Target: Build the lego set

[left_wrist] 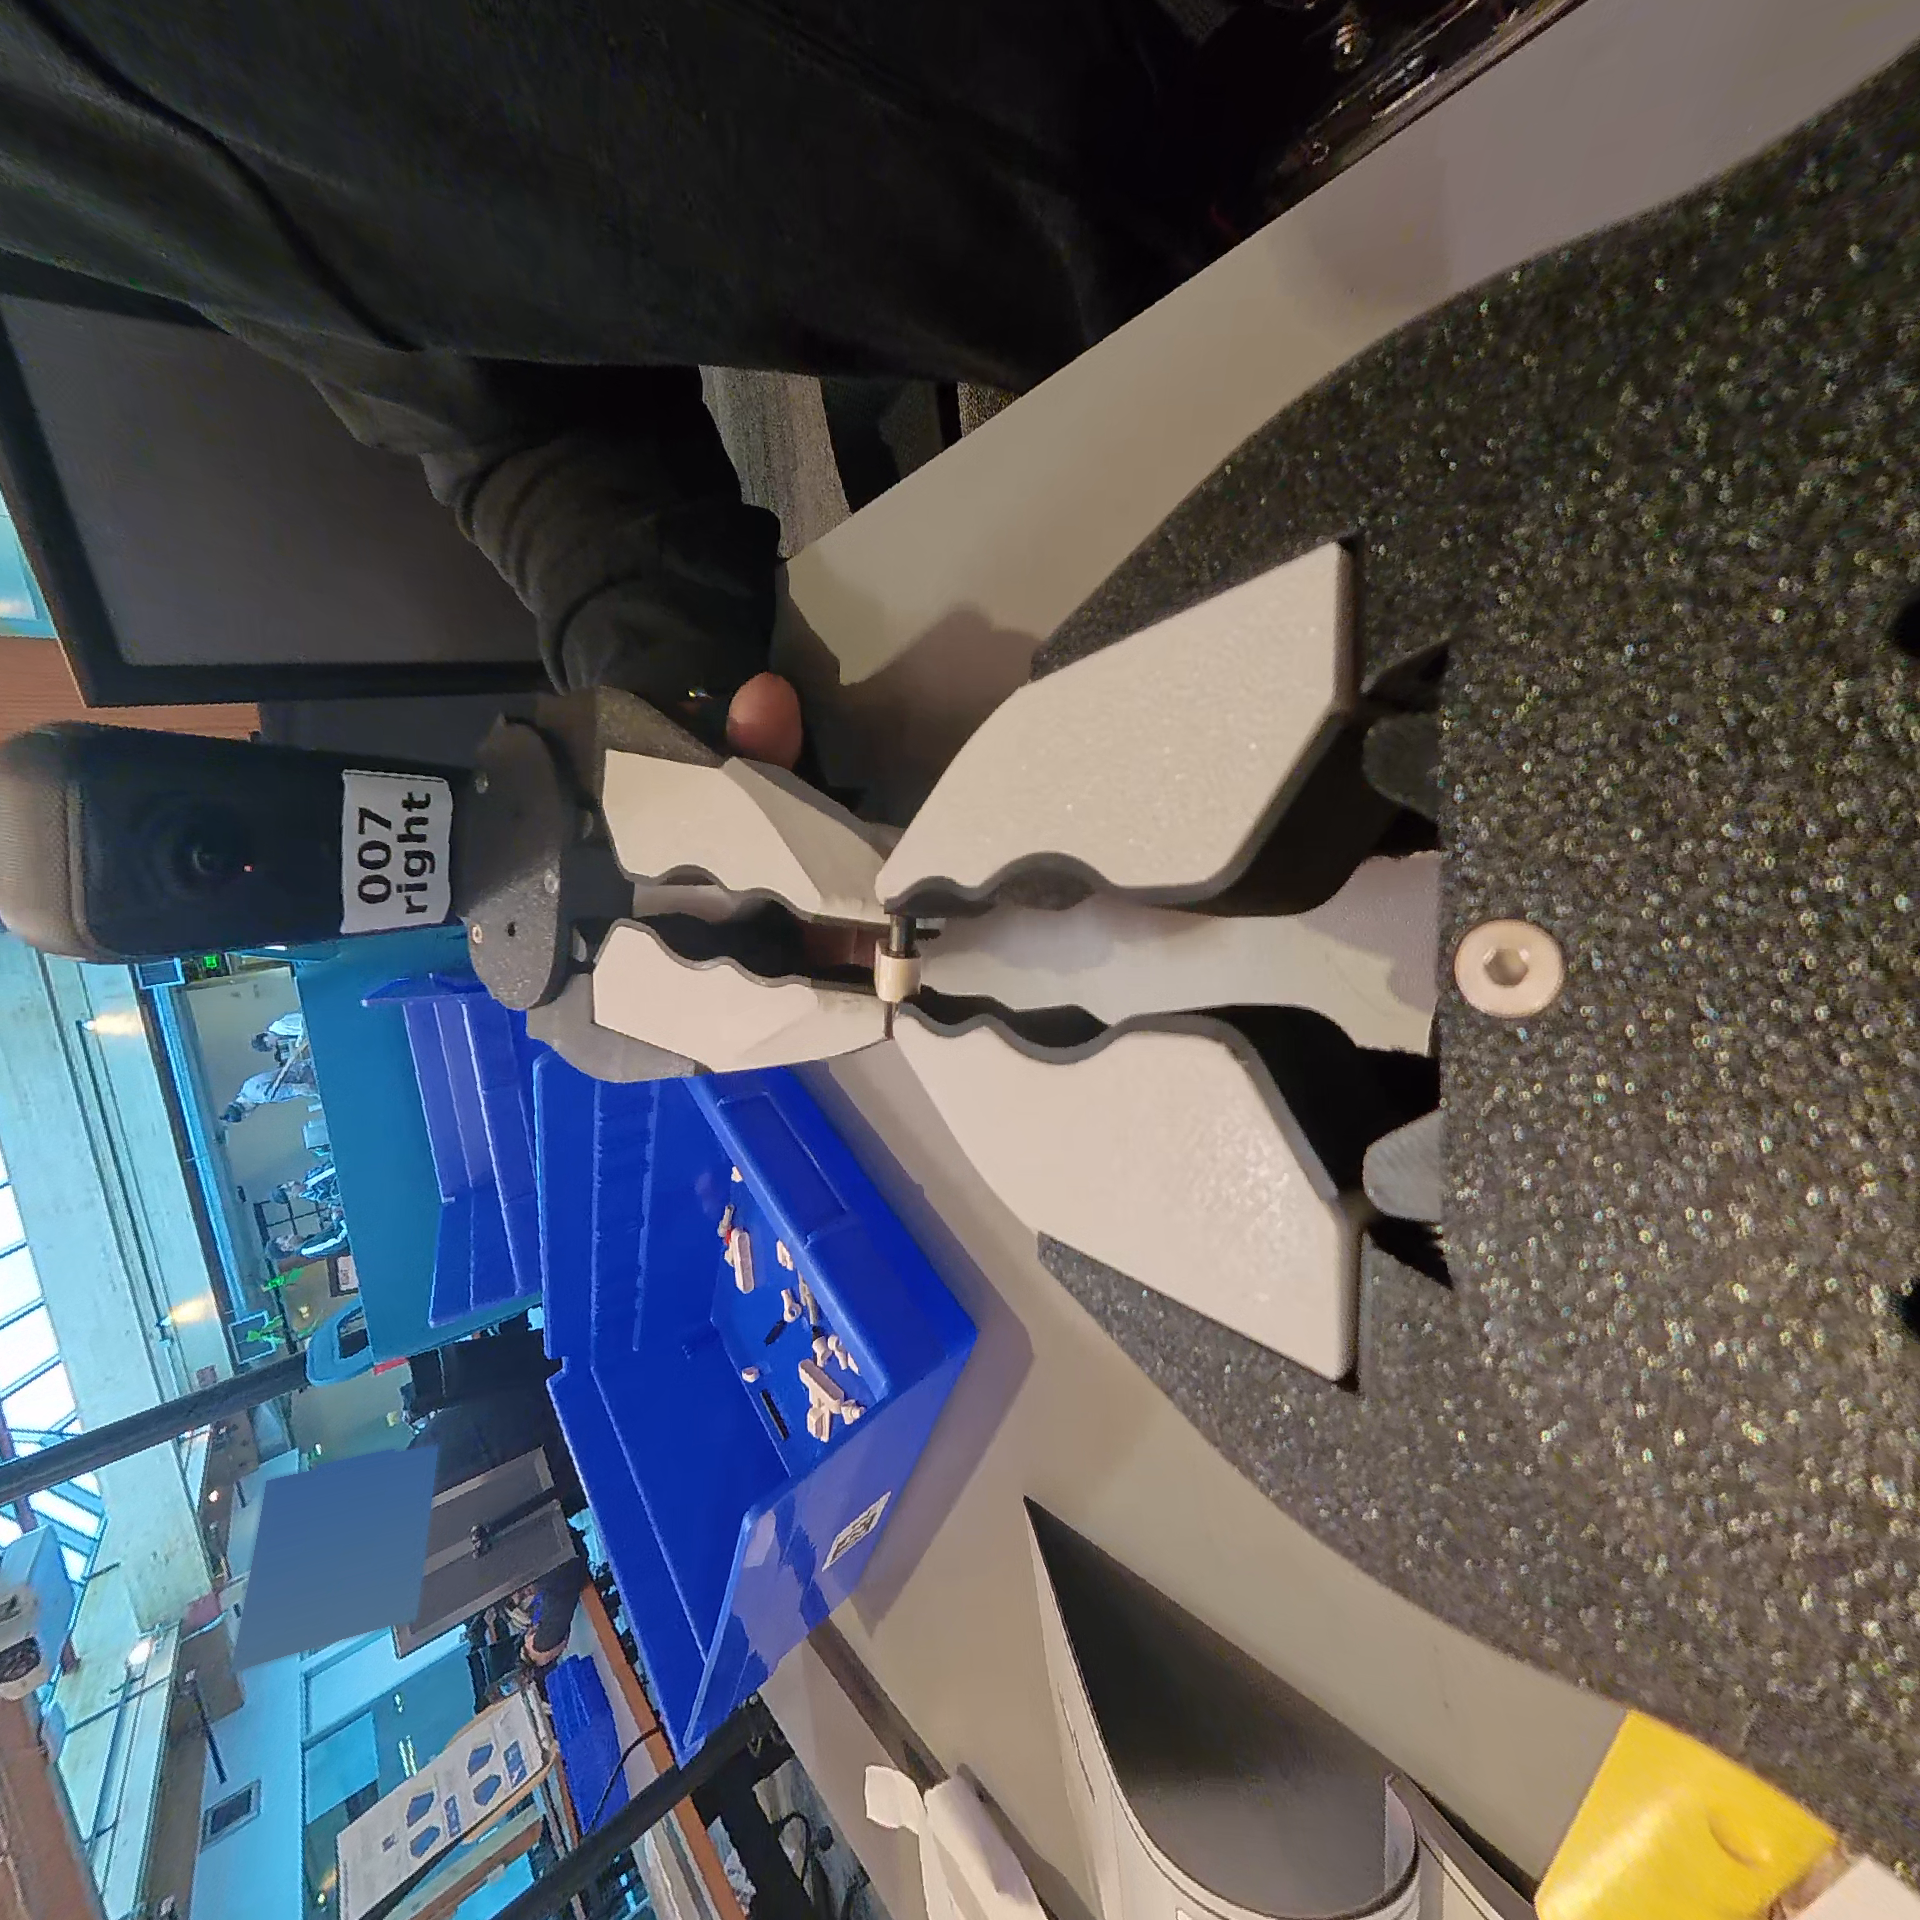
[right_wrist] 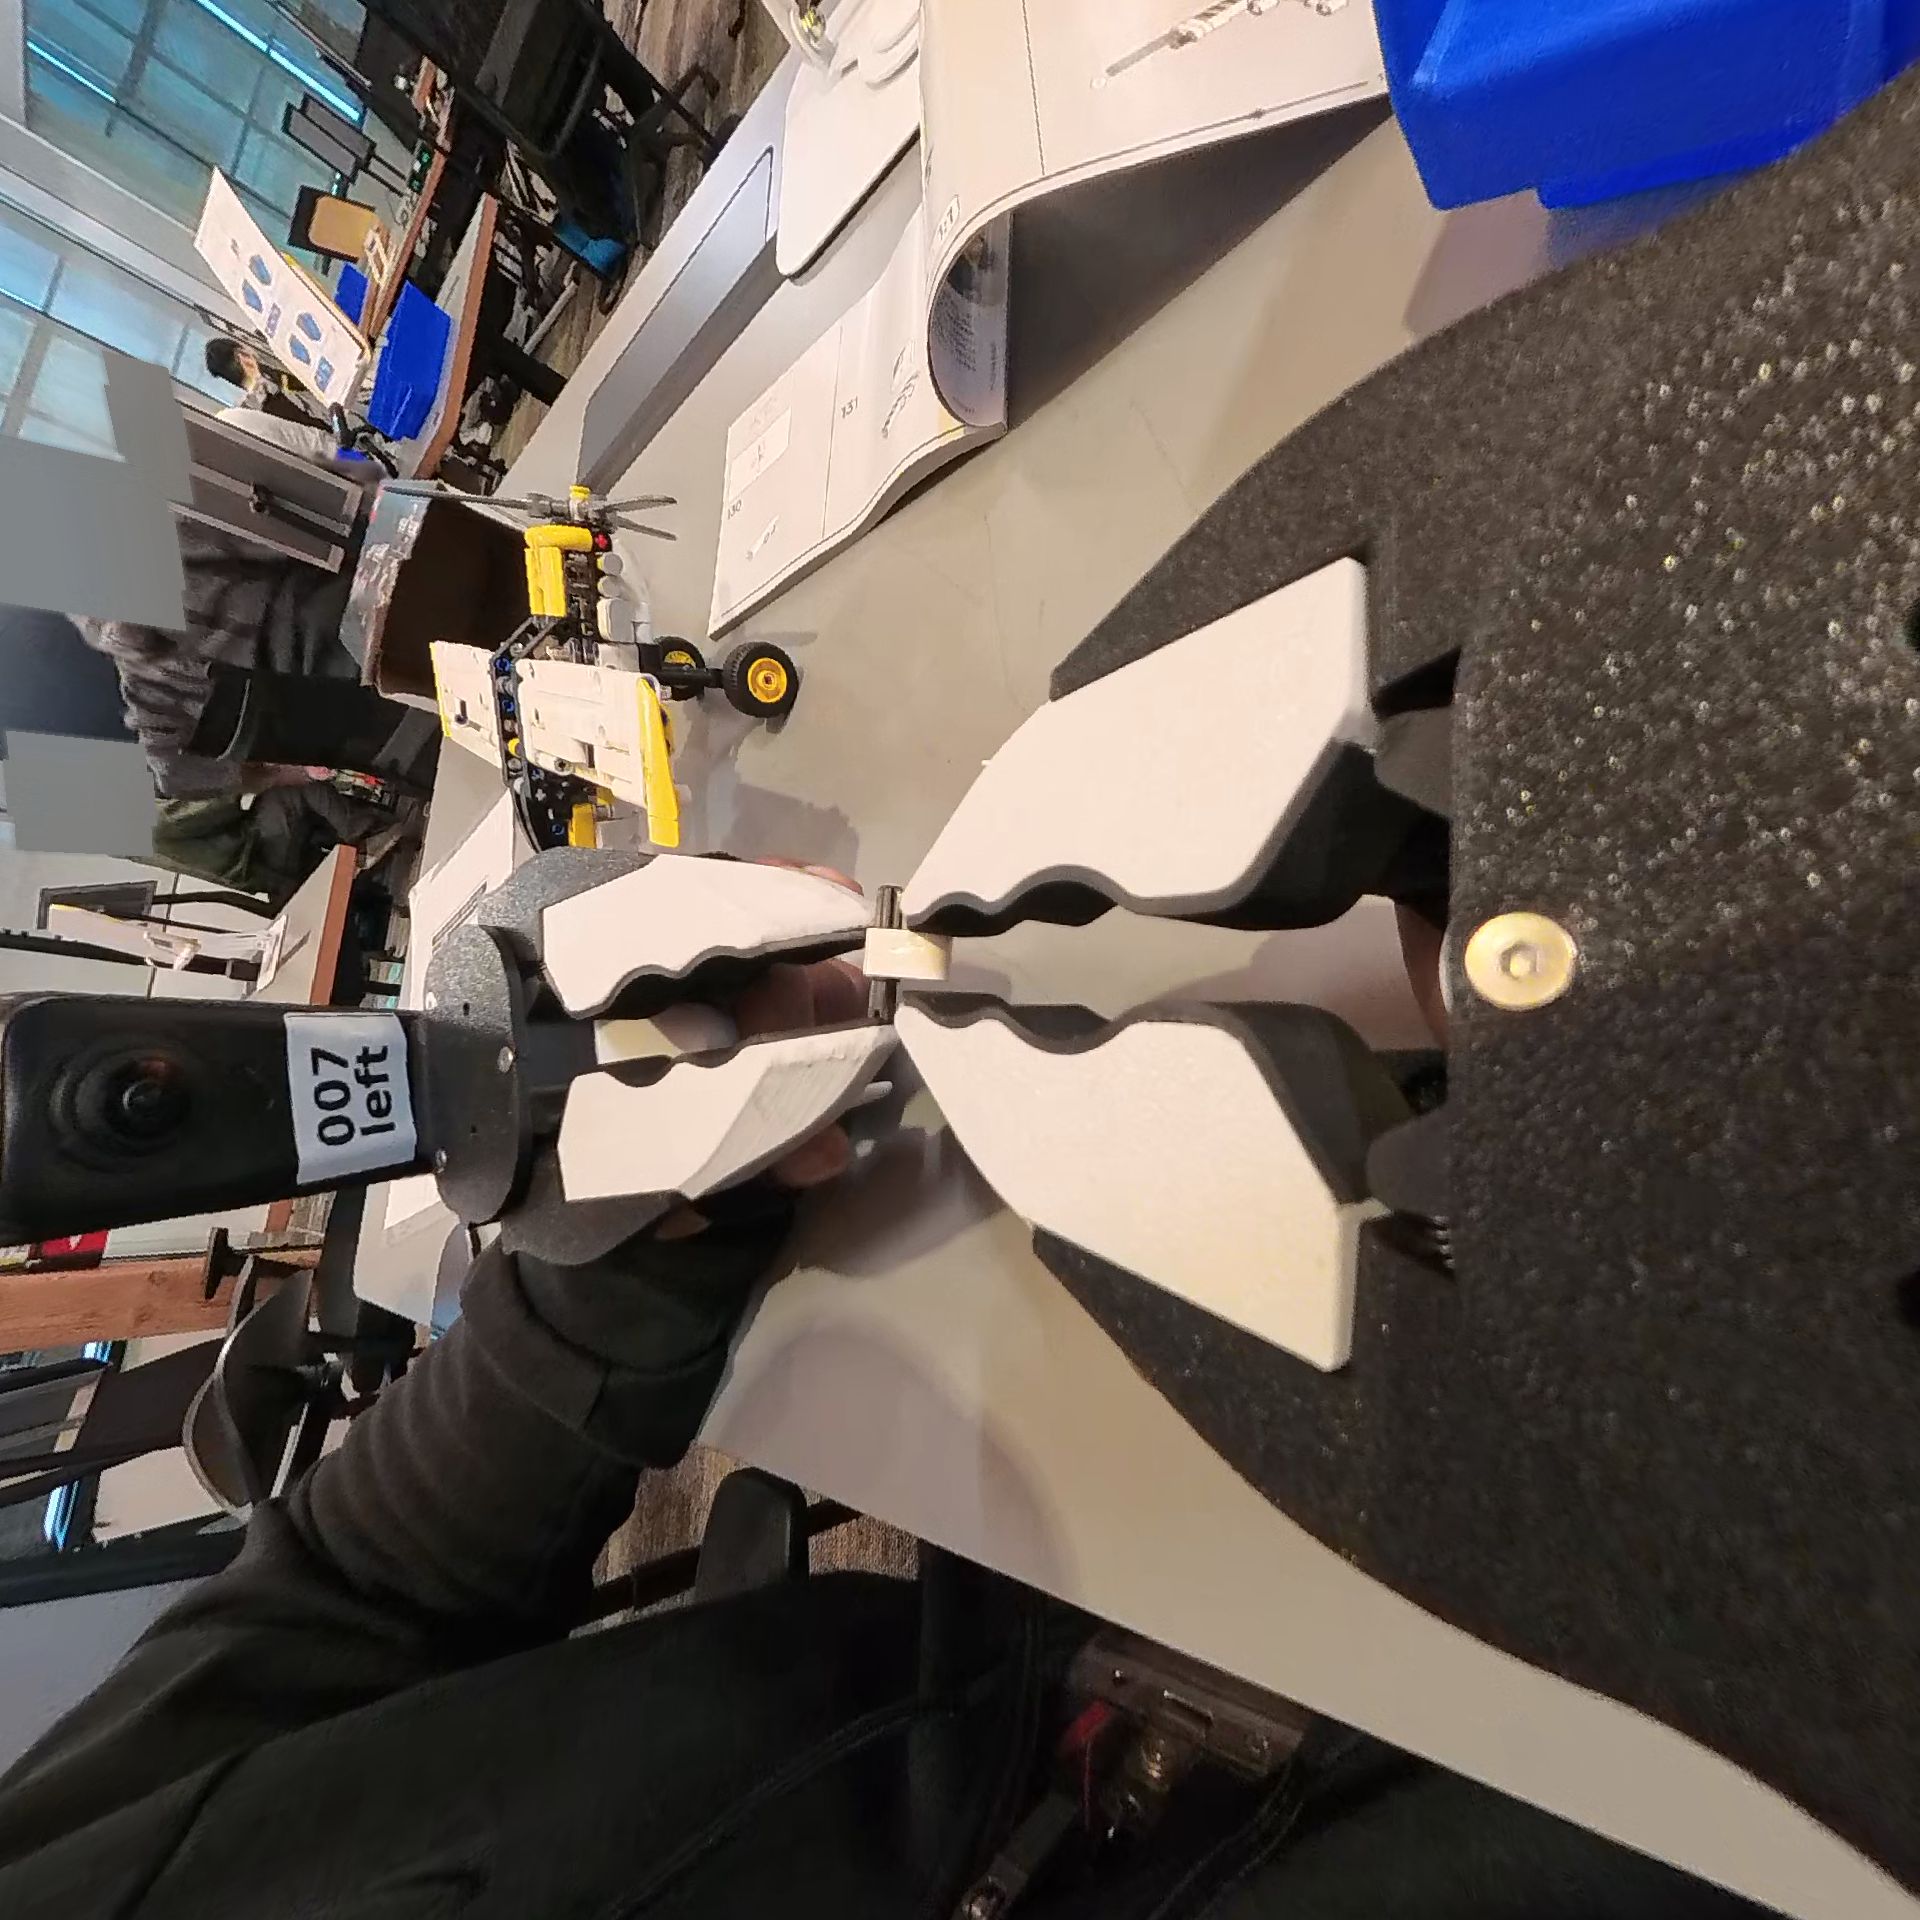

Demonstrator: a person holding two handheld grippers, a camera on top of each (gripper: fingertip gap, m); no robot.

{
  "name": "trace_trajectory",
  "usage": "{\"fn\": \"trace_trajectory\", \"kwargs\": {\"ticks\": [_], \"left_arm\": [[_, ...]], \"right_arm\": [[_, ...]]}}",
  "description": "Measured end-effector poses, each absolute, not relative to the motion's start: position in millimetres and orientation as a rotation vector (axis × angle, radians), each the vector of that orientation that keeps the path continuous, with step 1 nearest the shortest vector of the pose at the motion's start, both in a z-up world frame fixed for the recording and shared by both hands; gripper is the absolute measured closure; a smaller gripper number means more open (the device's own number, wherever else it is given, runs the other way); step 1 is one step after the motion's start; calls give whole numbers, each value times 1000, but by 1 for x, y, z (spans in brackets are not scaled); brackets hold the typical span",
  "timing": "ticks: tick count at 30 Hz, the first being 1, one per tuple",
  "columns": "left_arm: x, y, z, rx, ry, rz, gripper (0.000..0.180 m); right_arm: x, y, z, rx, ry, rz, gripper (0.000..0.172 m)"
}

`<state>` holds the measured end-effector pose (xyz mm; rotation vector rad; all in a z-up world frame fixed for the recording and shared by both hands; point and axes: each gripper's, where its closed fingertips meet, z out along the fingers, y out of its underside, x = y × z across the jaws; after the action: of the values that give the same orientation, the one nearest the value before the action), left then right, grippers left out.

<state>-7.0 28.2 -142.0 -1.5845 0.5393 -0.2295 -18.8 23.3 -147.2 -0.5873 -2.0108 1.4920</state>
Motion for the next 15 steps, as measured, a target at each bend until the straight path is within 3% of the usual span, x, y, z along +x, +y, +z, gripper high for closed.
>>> {"fn": "trace_trajectory", "kwargs": {"ticks": [15], "left_arm": [[-12, 32, -141, -1603, 479, -235, 164]], "right_arm": [[-26, 29, -147, -601, -1977, 1495, 164]]}}
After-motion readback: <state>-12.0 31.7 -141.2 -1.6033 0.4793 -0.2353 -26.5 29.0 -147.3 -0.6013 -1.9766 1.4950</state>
